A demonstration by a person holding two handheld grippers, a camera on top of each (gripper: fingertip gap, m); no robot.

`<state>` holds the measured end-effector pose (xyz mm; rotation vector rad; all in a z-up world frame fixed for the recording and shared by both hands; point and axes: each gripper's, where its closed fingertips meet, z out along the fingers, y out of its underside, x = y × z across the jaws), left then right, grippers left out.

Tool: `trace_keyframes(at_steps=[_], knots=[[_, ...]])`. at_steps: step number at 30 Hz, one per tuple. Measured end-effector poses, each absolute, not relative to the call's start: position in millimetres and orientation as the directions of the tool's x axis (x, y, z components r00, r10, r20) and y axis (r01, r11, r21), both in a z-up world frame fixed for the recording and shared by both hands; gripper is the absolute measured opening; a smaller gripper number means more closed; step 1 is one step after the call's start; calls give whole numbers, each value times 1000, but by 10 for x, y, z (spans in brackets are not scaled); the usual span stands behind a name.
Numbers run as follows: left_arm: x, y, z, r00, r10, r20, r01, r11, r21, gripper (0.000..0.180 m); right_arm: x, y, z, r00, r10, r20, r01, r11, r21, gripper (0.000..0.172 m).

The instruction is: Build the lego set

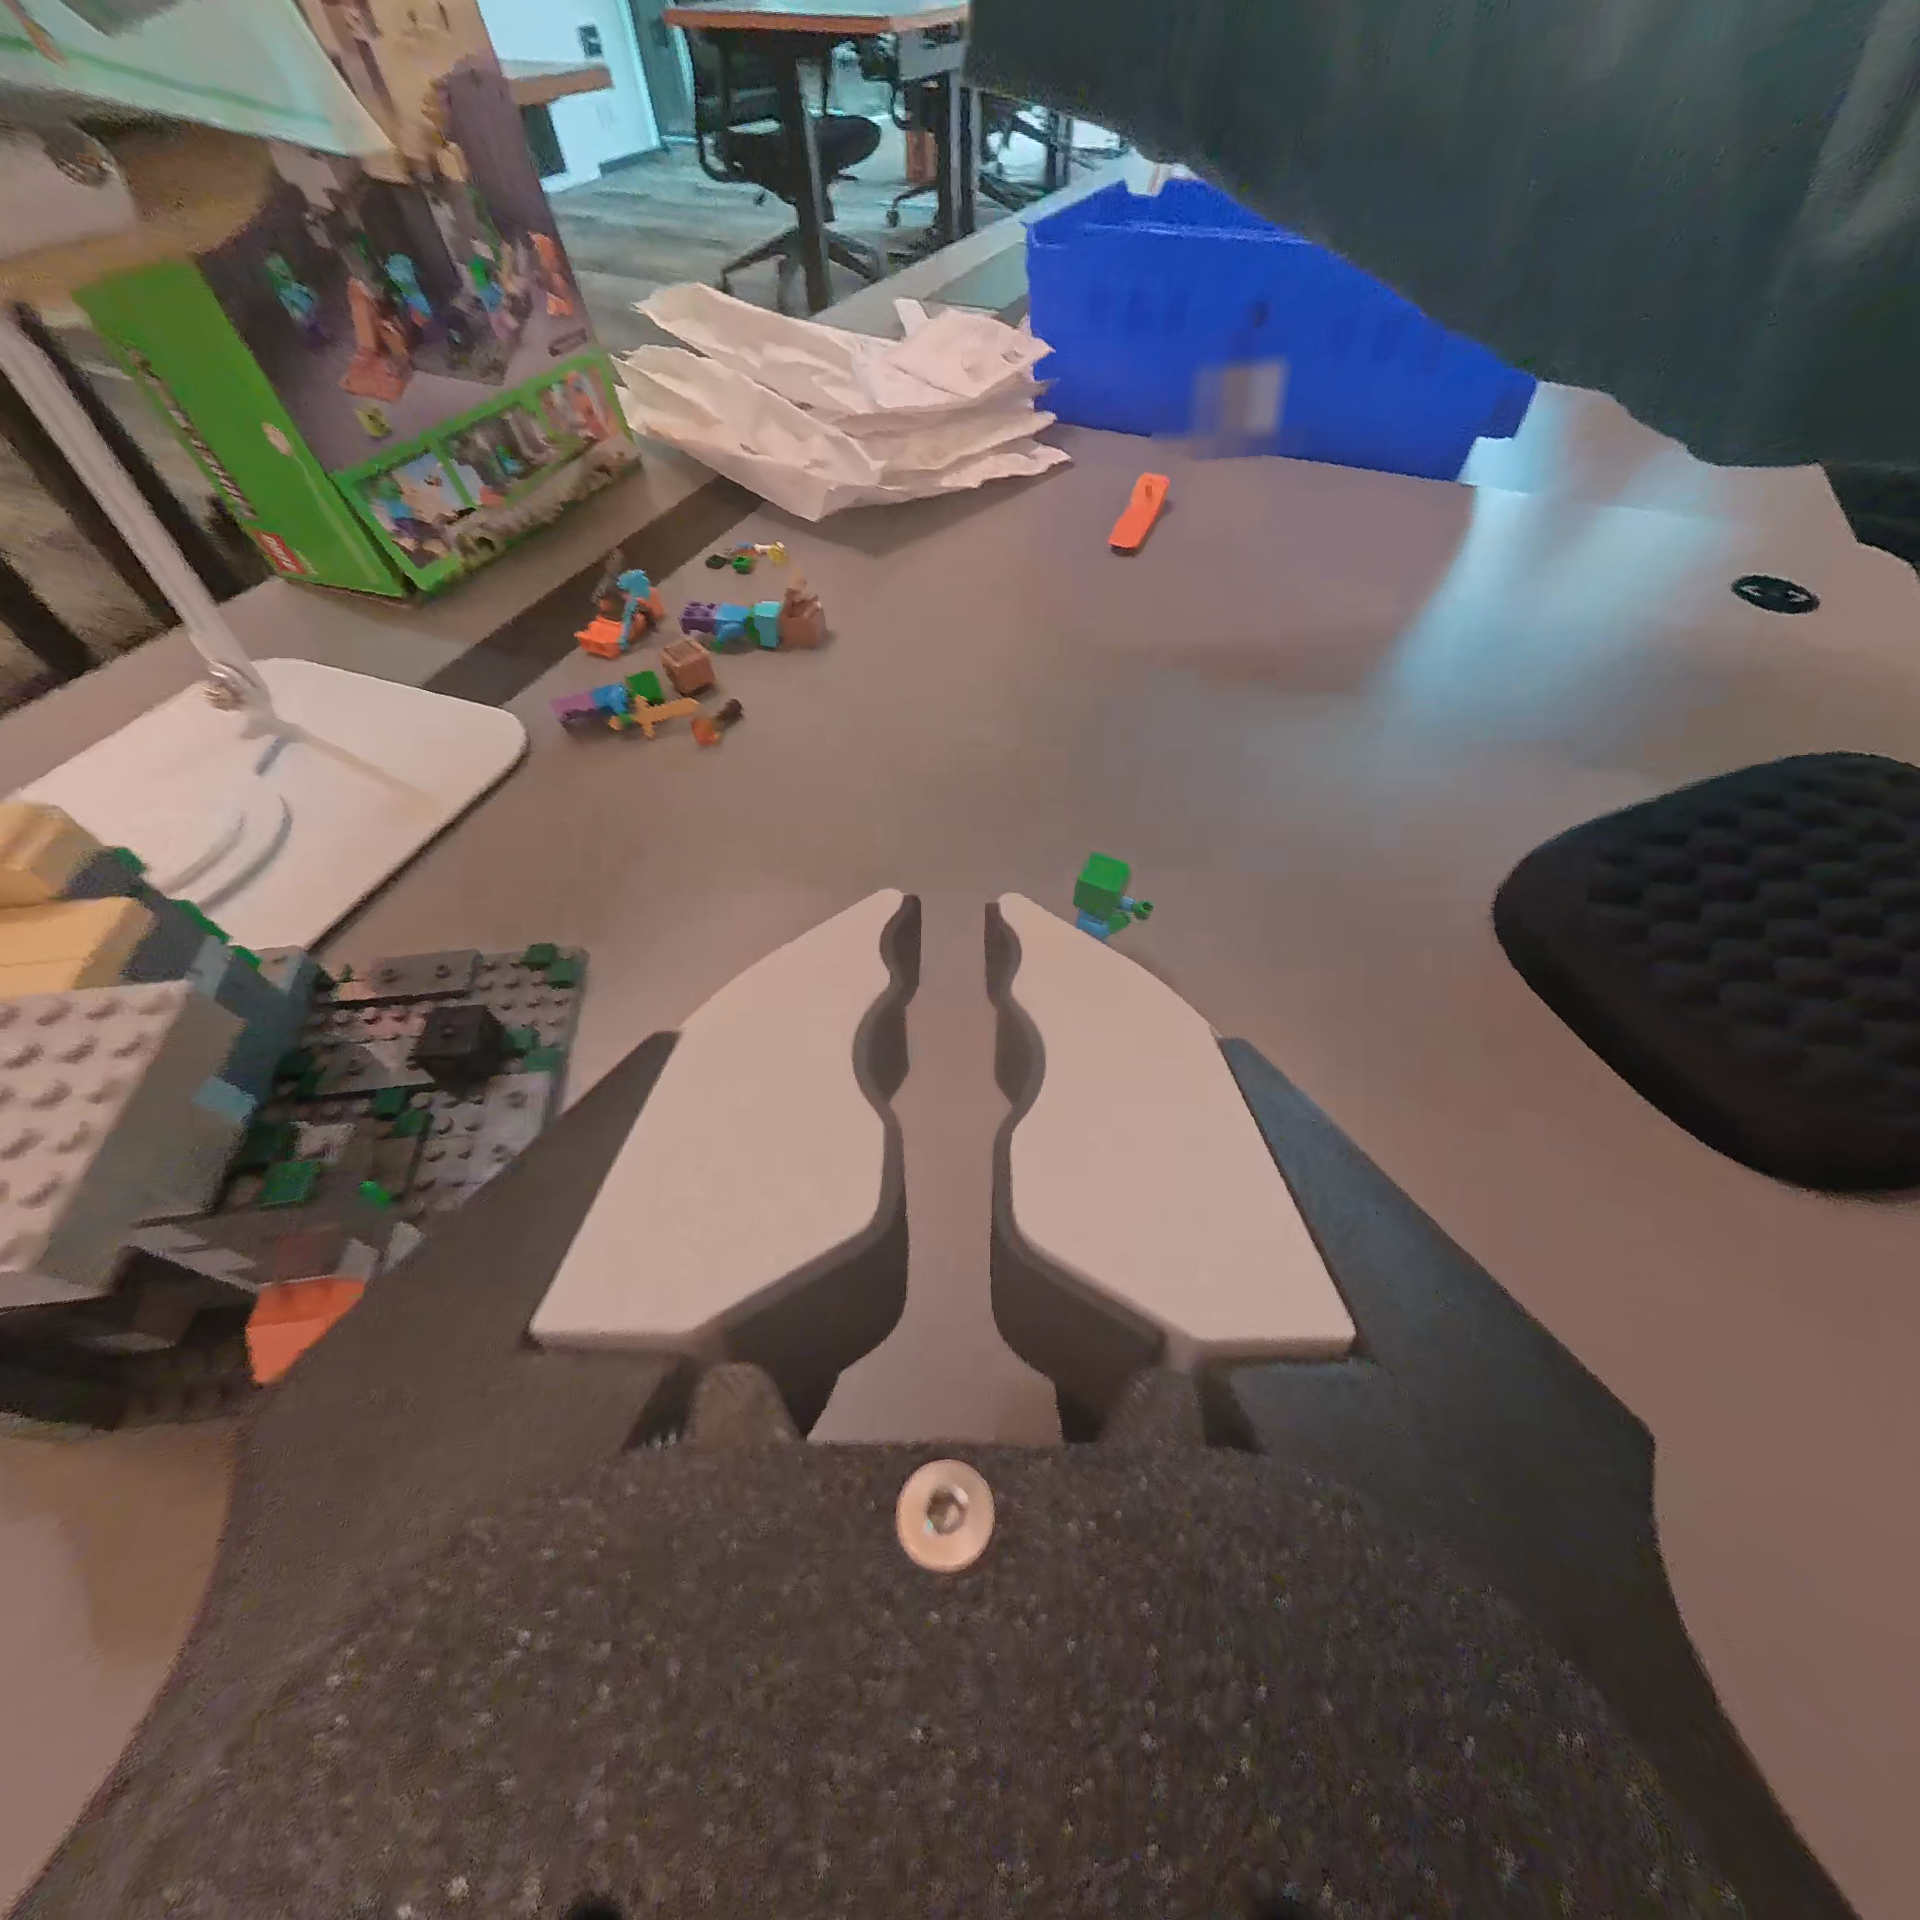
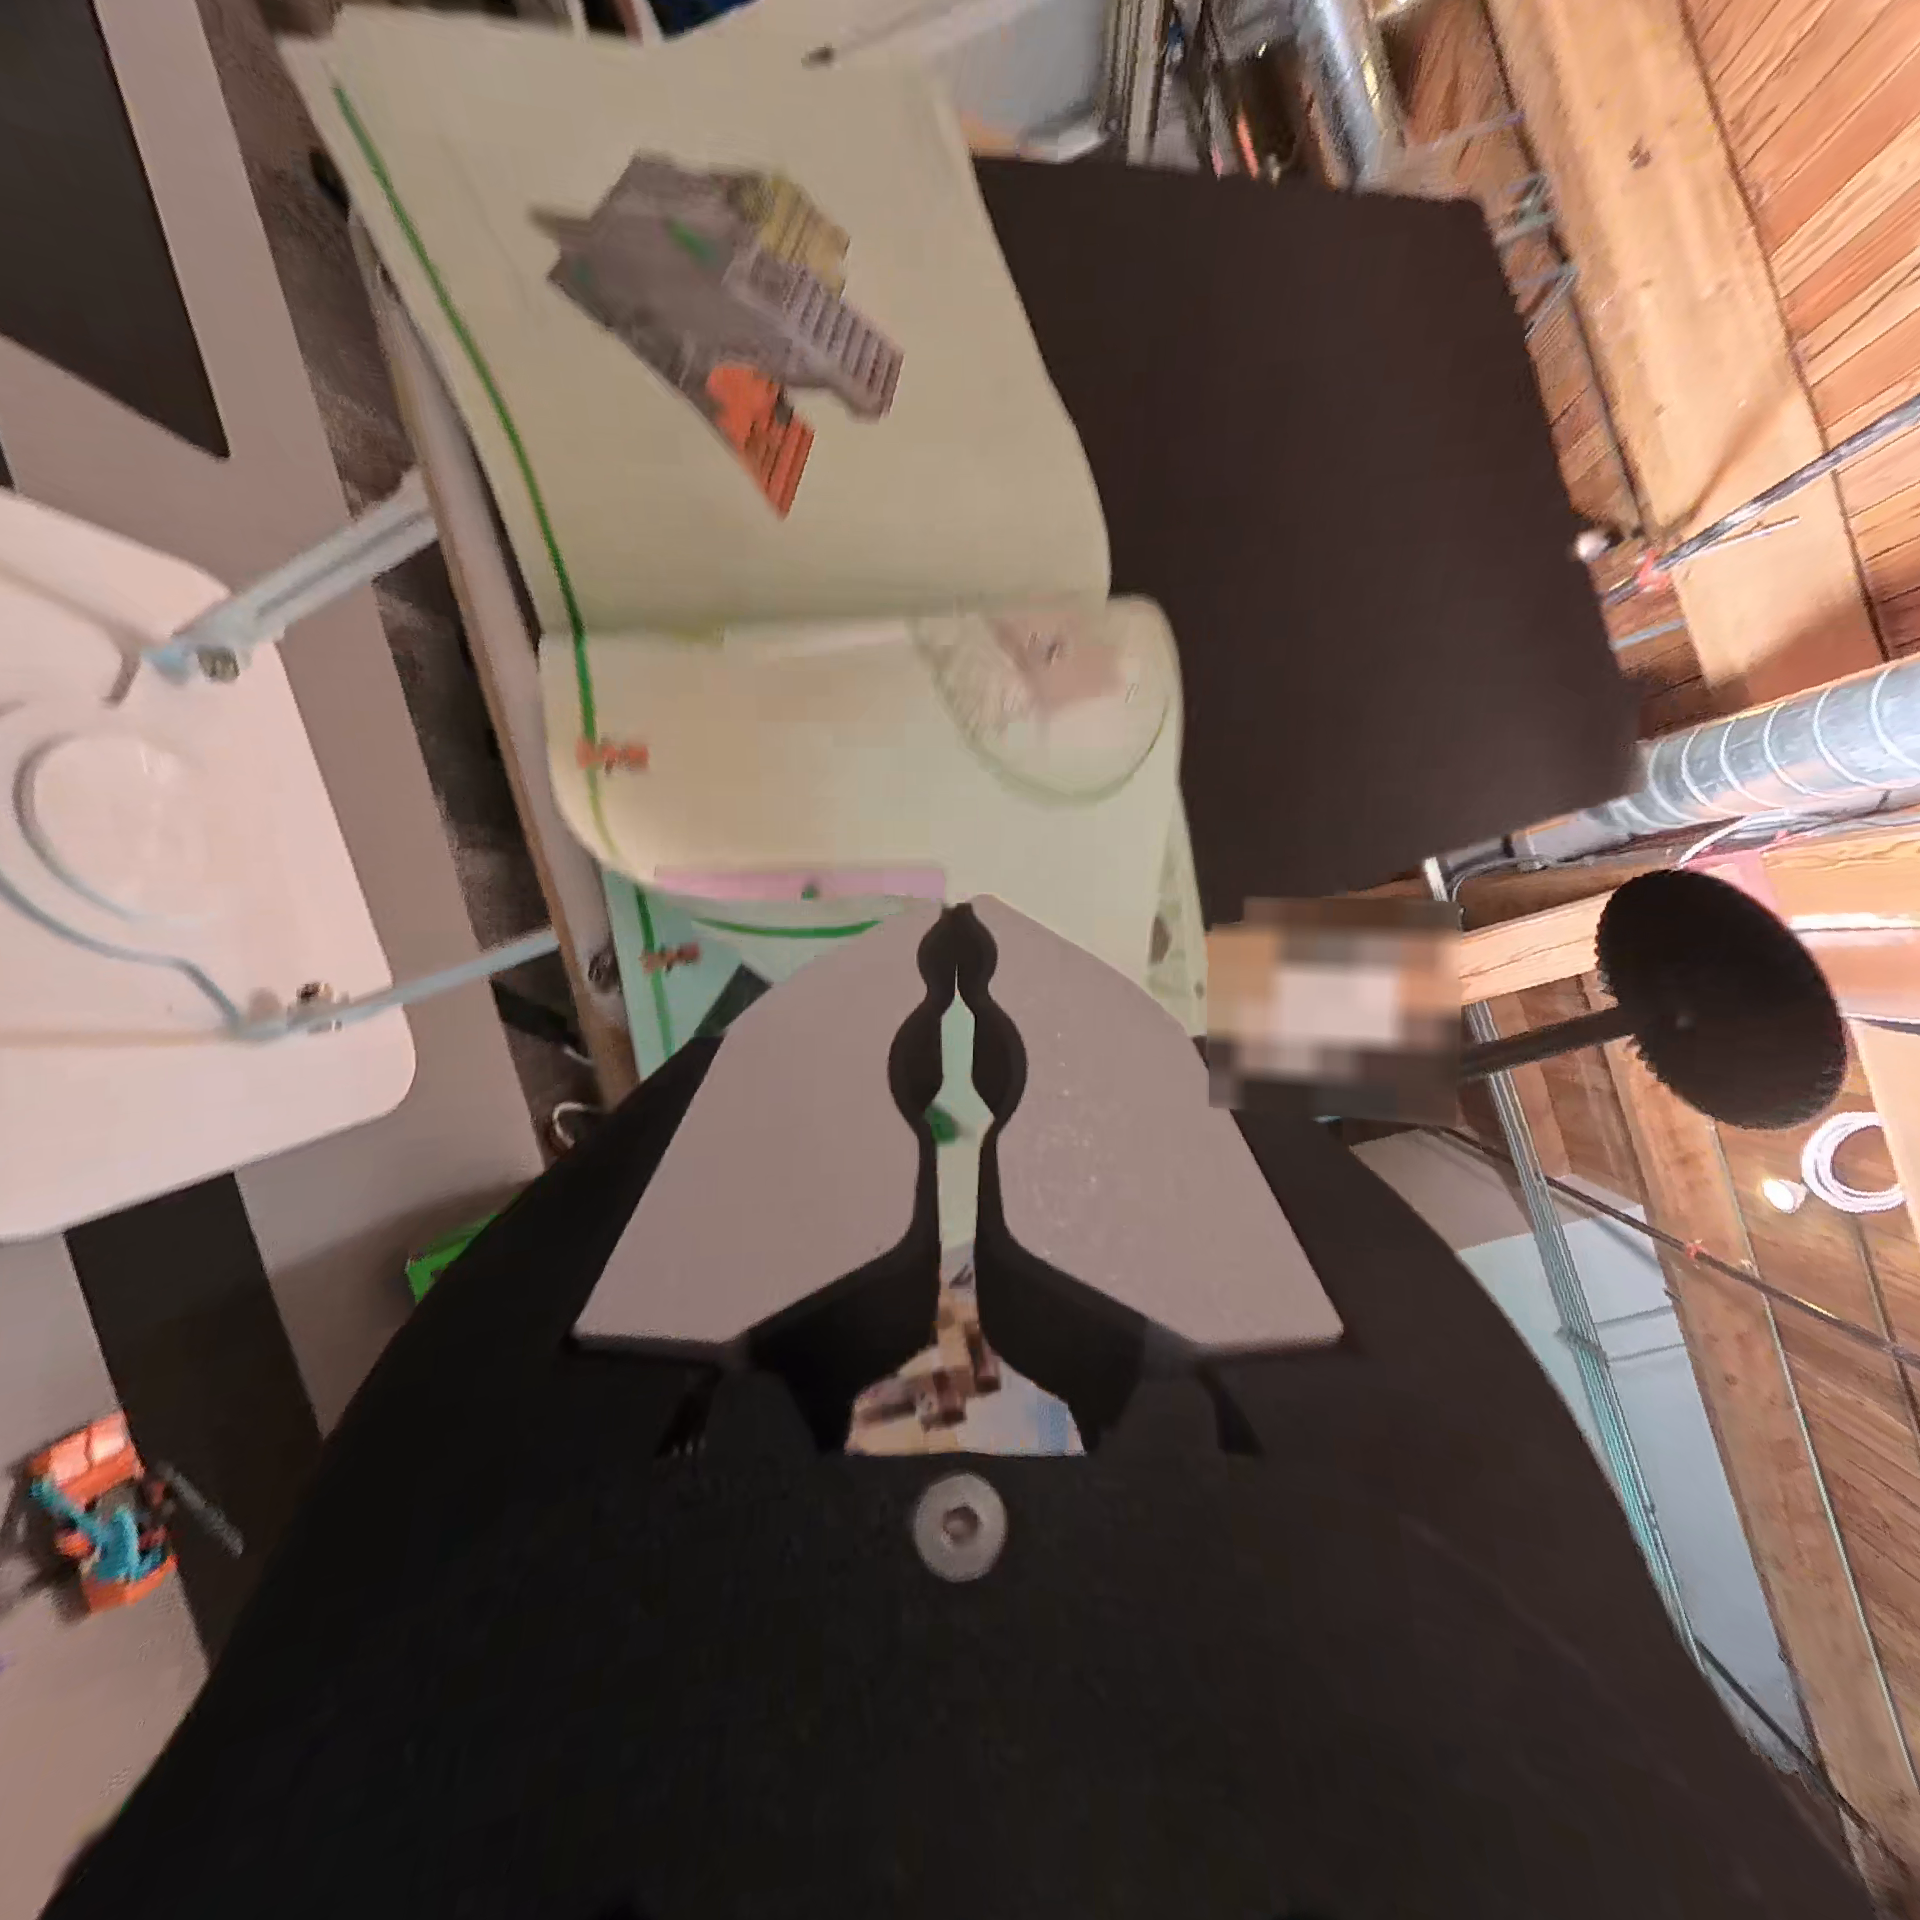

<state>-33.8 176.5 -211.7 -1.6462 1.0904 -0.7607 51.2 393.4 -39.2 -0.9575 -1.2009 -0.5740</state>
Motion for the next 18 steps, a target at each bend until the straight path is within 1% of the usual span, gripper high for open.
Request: trace_keyframes(at_steps=[5, 8, 10, 14, 18], knots=[[-450, 2016, -1868, 494, -863, -107, -310, -60, -949, 16, 201, 3828, -144, 334, 135, 933, 753, 558, -350, 0], [-489, 2213, -1664, 539, -829, -149, -300, -24, -954, 23, 77, 3770, -19, 352, 178, 919, 716, 581, -387, 0], [-488, 2377, -1468, 564, -803, -190, -293, 21, -956, 28, 3, 3729, 33, 354, 210, 911, 696, 592, -407, 0], [-439, 2757, -984, 614, -739, -276, -273, 129, -953, 30, -118, 3666, 52, 344, 248, 906, 678, 601, -422, 0], [-383, 3256, -622, 664, -657, -356, -295, 207, -933, 37, -234, 3617, 20, 313, 262, 913, 674, 616, -408, 0]])
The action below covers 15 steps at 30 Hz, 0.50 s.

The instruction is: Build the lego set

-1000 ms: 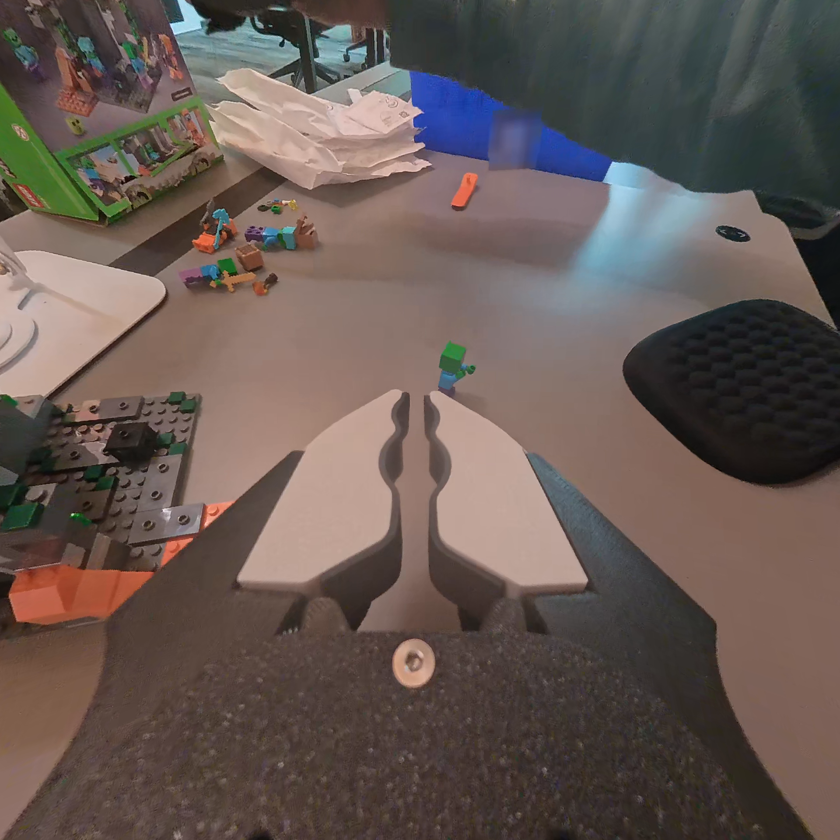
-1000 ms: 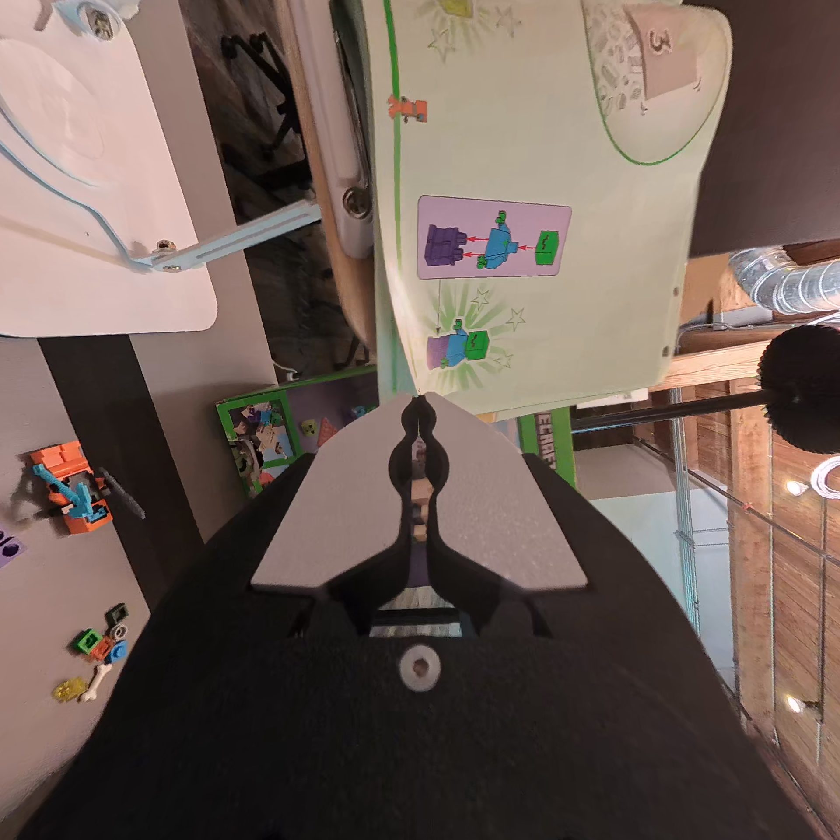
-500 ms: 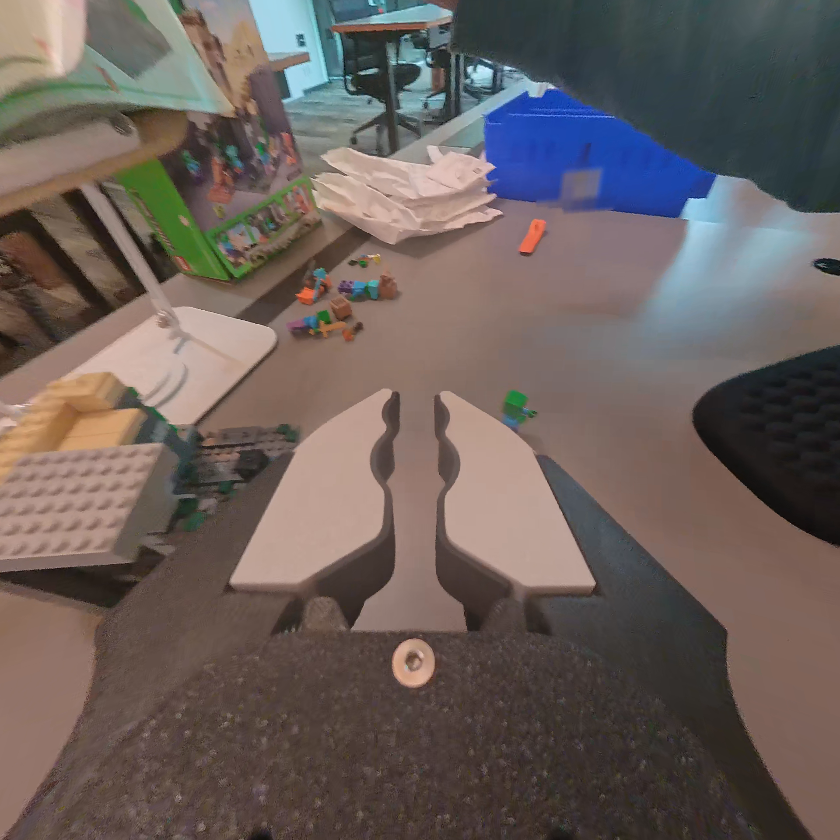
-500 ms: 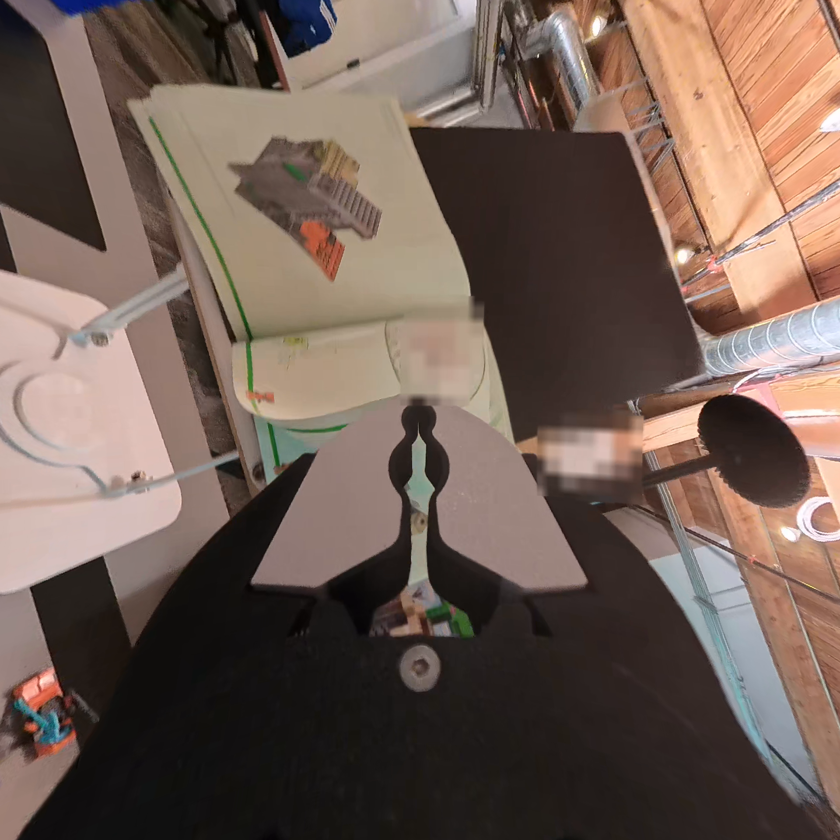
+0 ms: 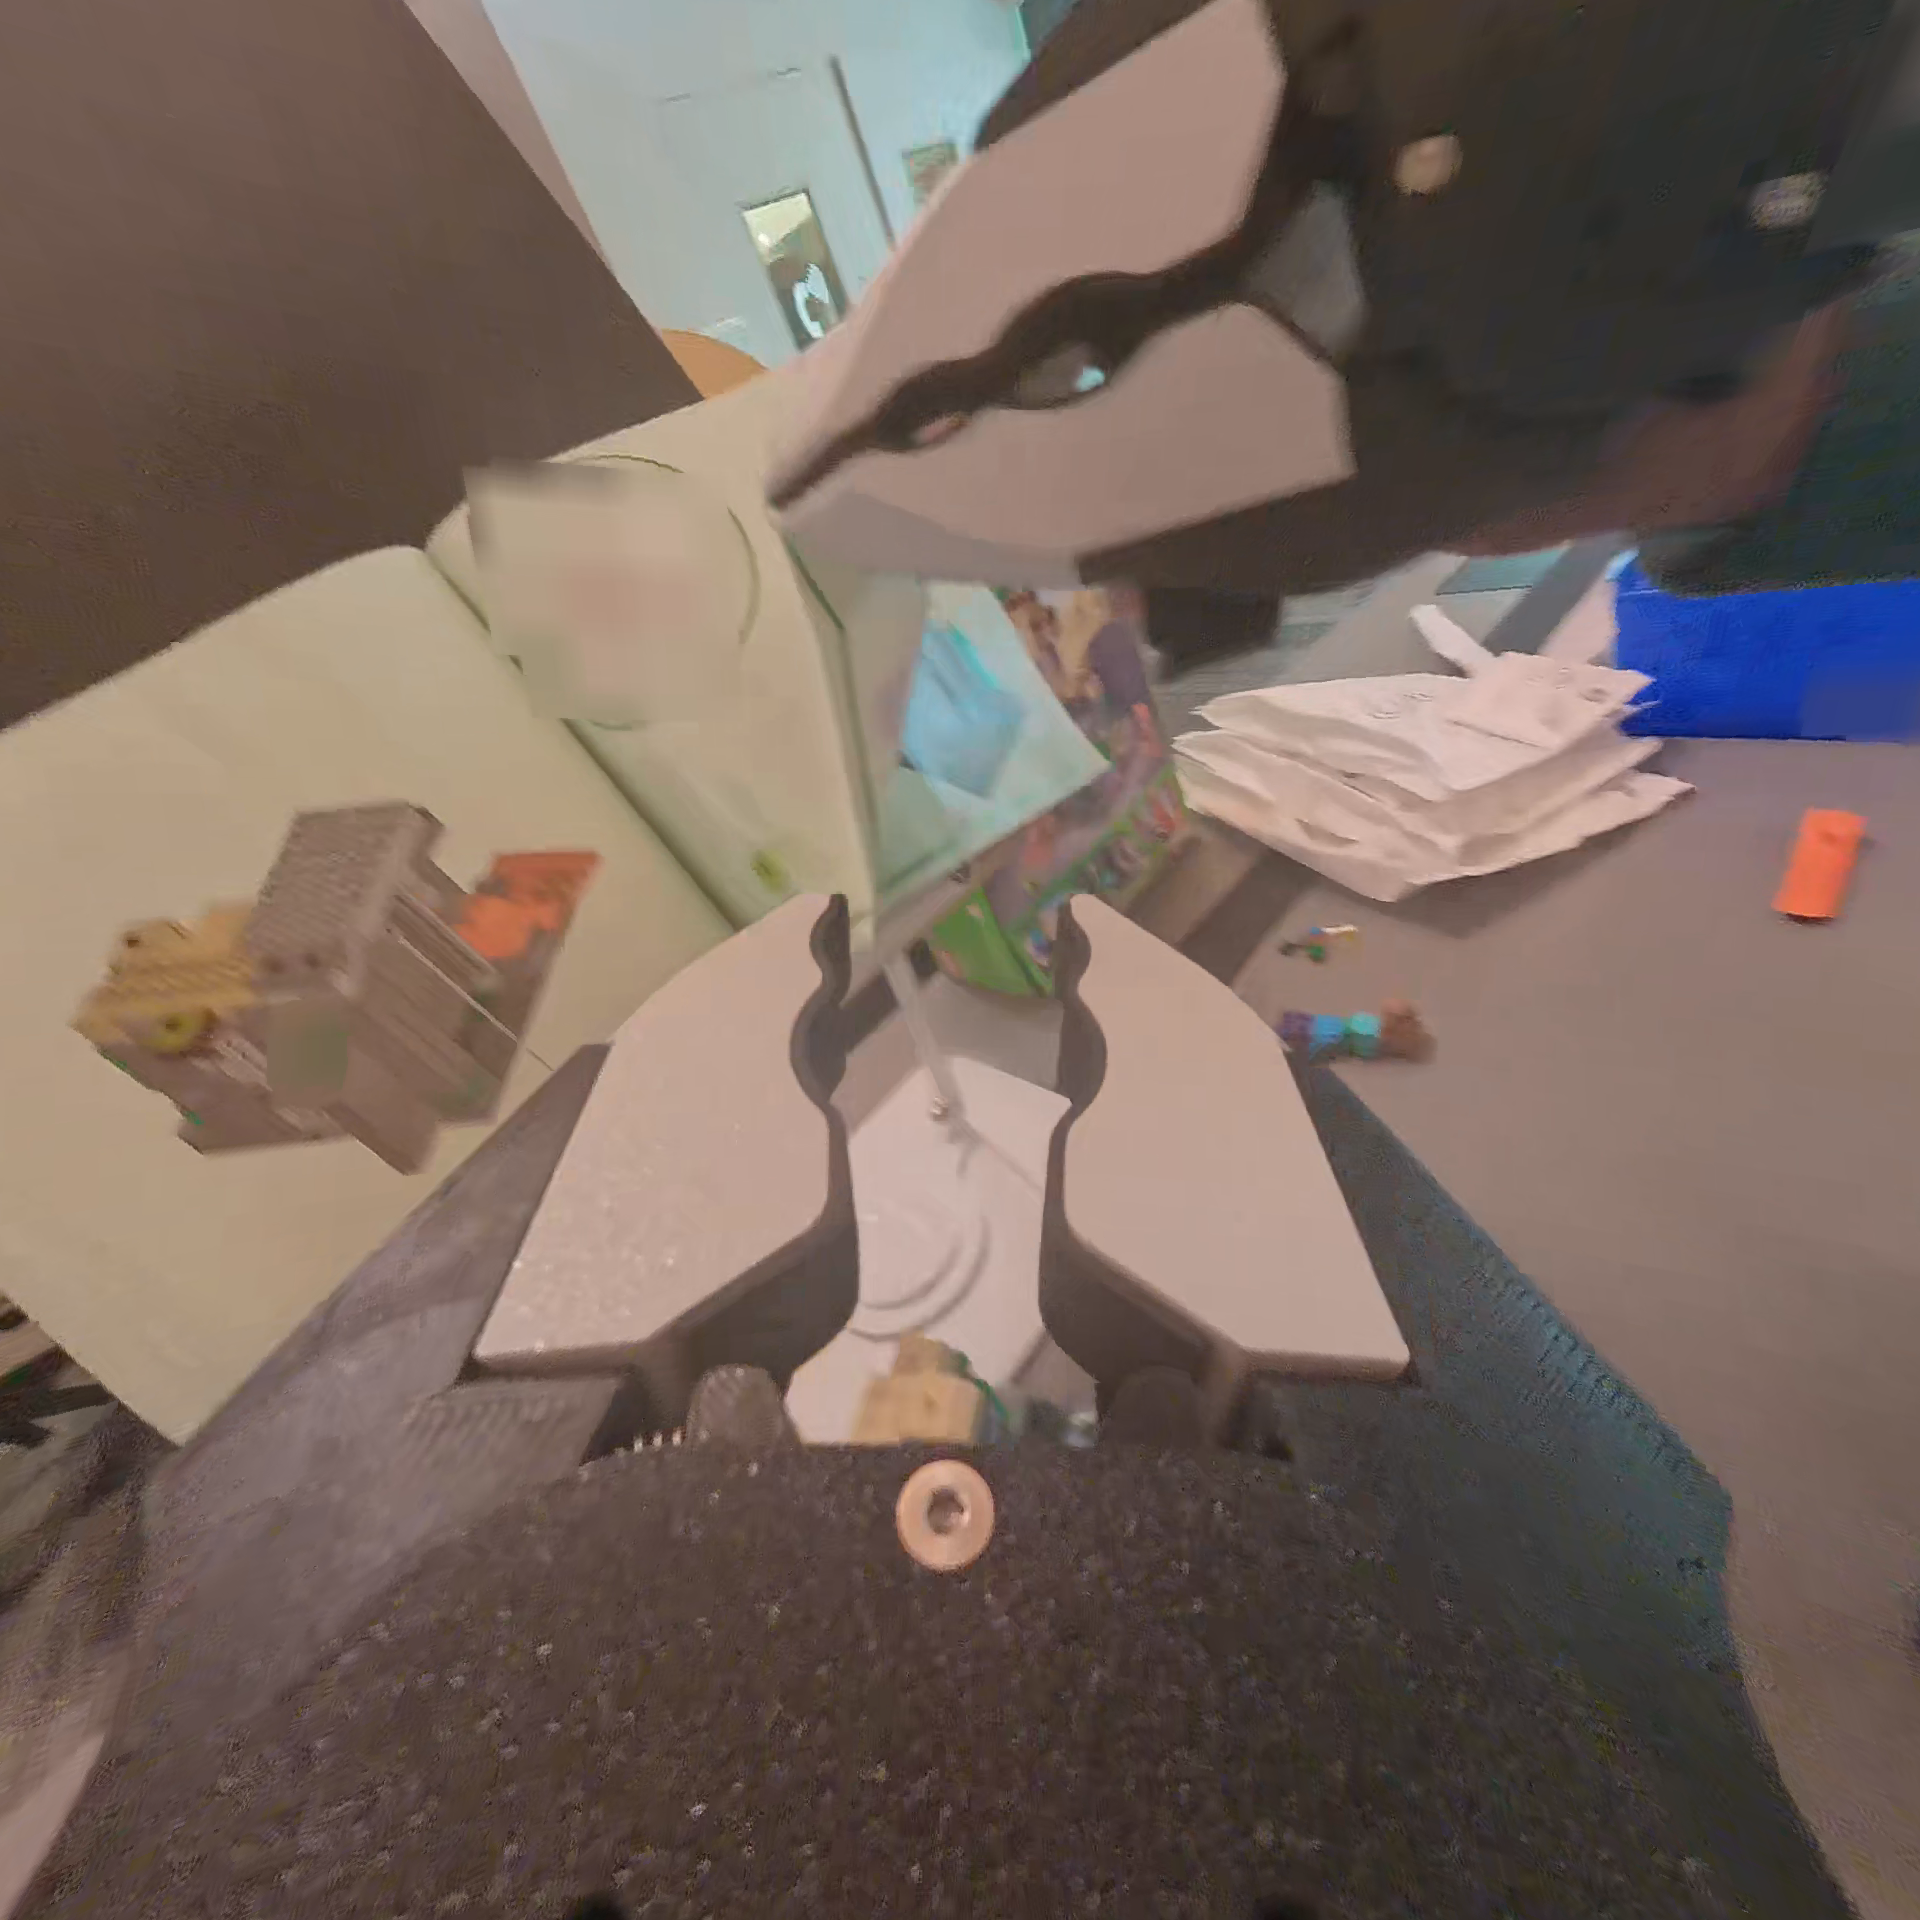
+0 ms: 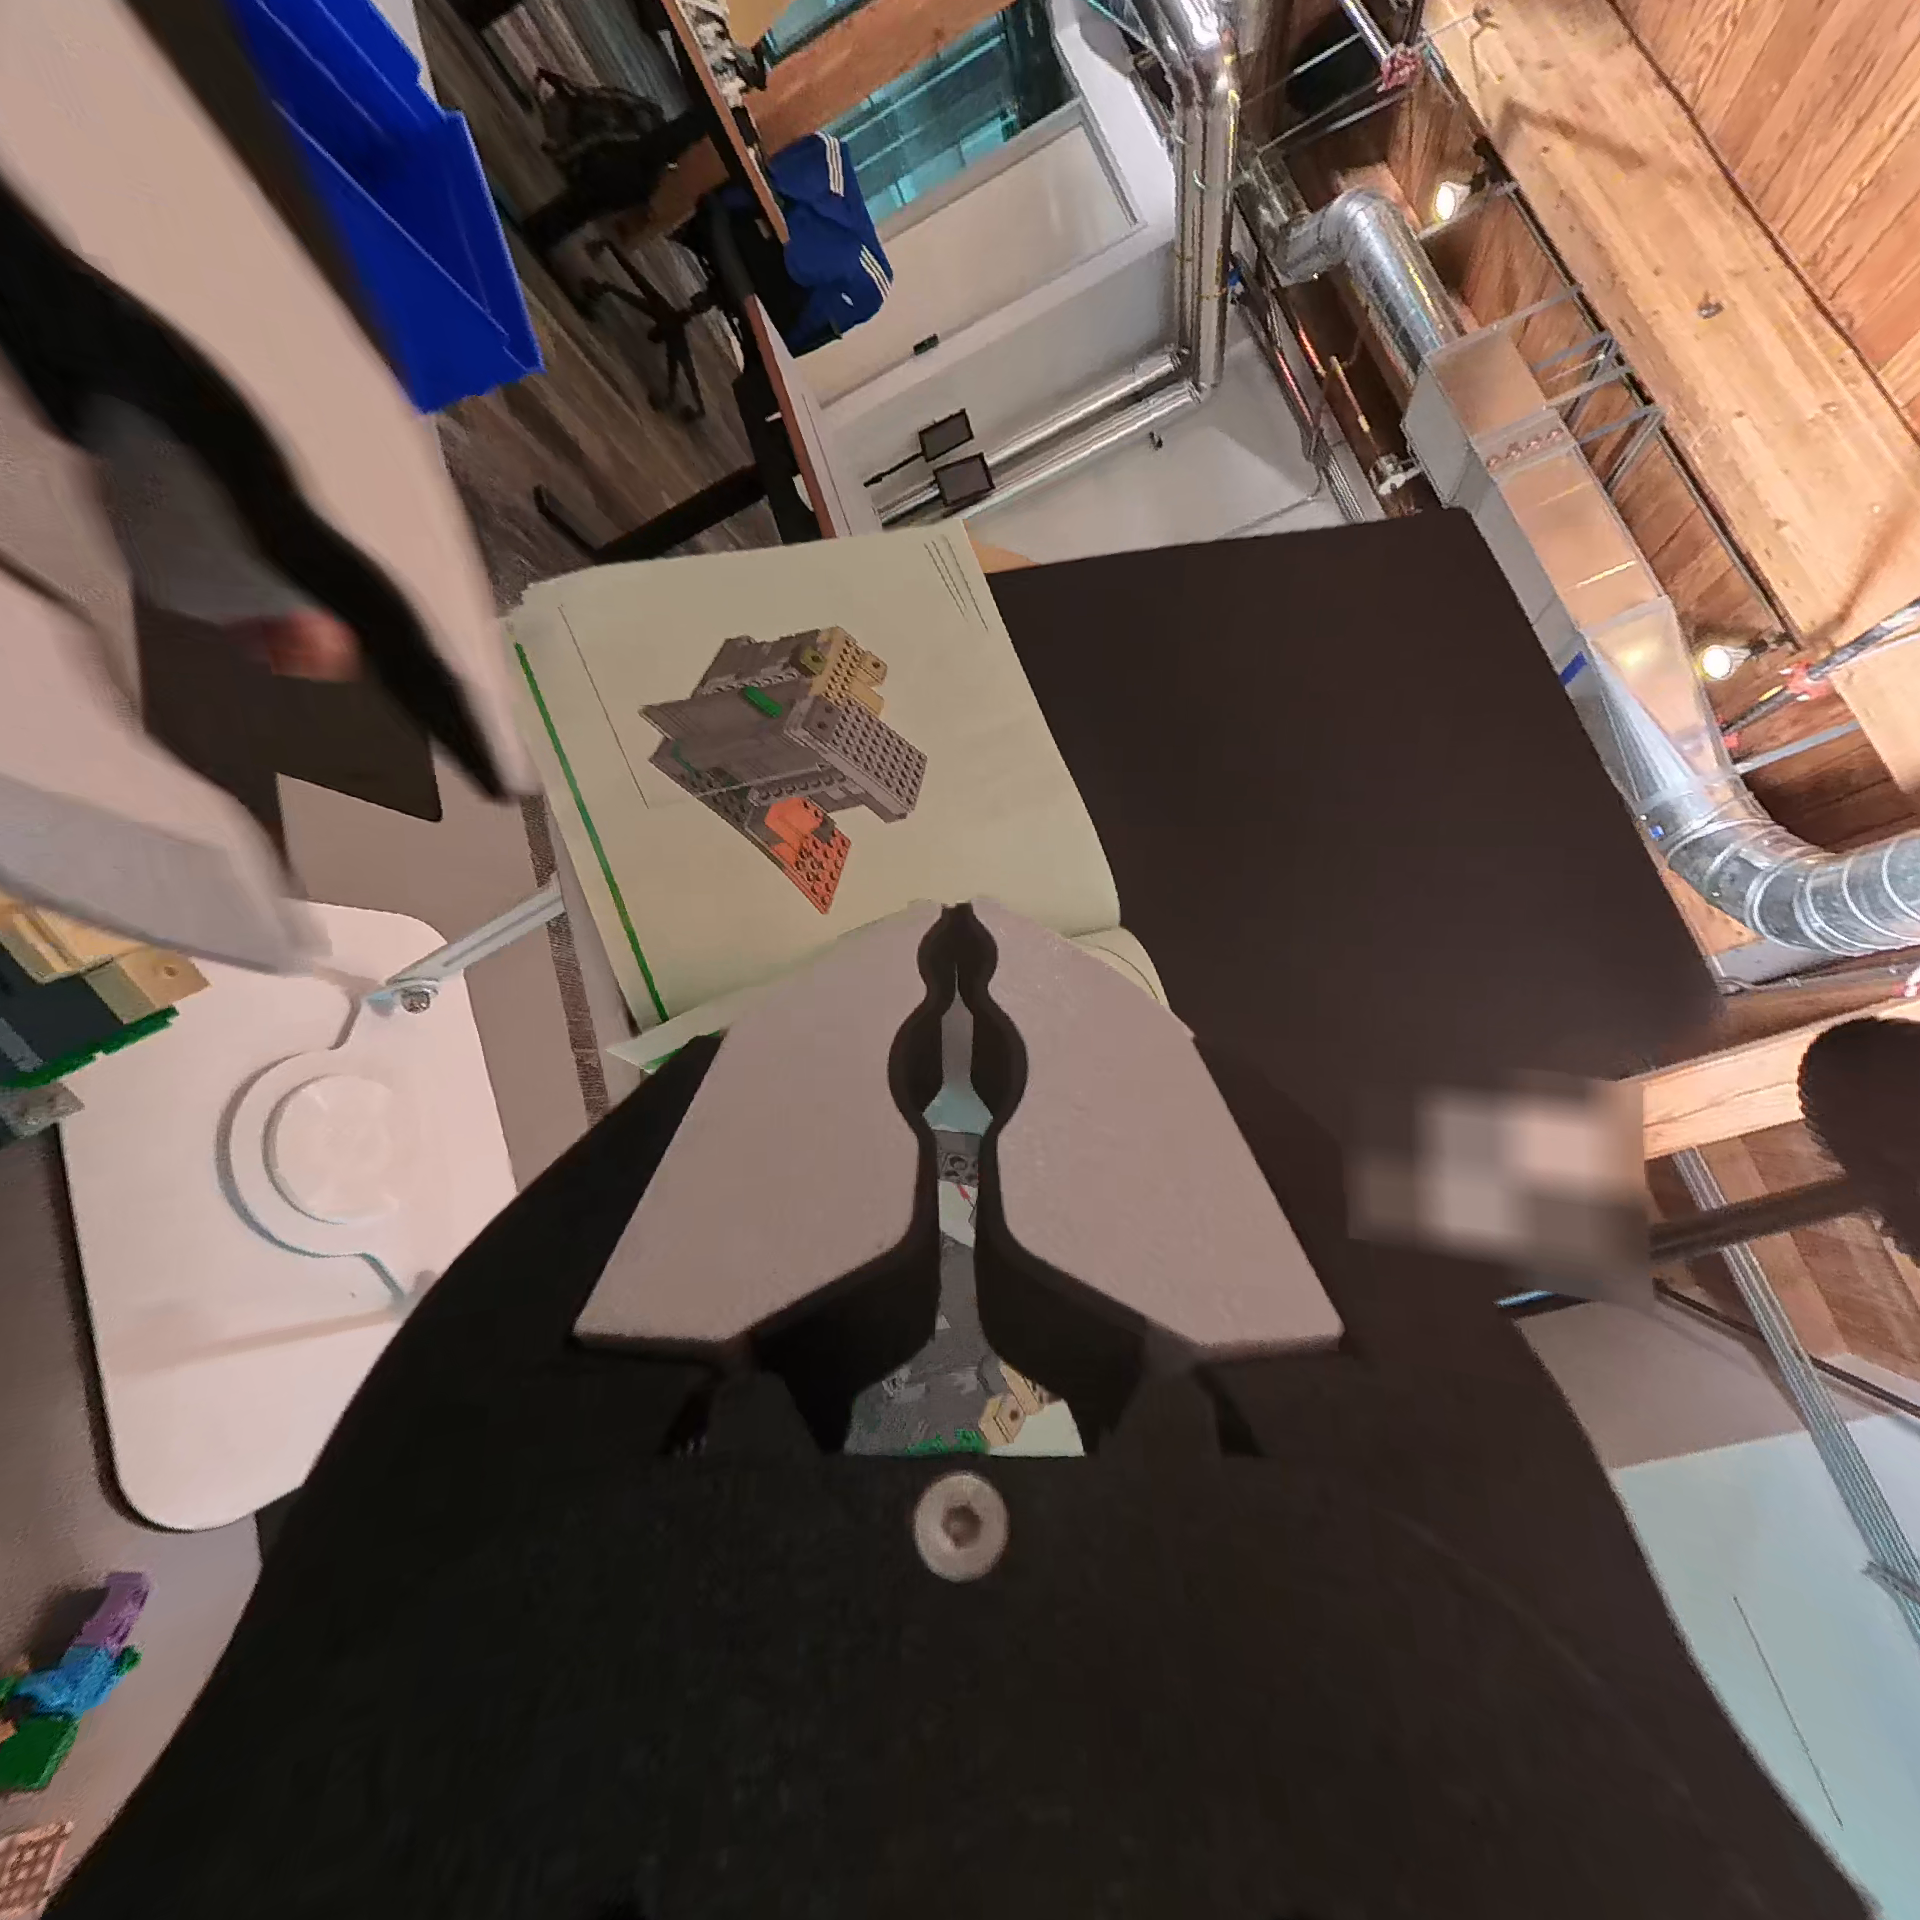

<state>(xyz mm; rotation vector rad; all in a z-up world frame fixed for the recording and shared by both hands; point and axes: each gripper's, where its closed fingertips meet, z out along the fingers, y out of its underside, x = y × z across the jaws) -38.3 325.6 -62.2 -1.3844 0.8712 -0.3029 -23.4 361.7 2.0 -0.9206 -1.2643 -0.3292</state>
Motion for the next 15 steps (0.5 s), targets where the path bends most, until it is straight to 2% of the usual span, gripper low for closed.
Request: trace_keyframes(at_steps=[5, 8, 10, 12, 15], knots=[[-225, 3696, -526, 639, -674, -371, -280, 245, -928, 41, -377, 3573, 1, 265, 252, 931, 672, 644, -366, 0], [-151, 3800, -483, 622, -672, -402, -278, 291, -915, 28, -454, 3554, 3, 239, 243, 940, 666, 663, -341, 0], [-151, 3826, -449, 621, -640, -453, -298, 342, -891, 1, -499, 3546, 13, 230, 229, 946, 663, 674, -325, 0], [-209, 3853, -403, 647, -607, -462, -301, 354, -886, 0, -511, 3519, 56, 246, 220, 944, 652, 683, -329, 0], [-391, 3880, -358, 703, -588, -401, -257, 315, -914, 0, -448, 3368, 226, 359, 254, 898, 561, 711, -425, 5]])
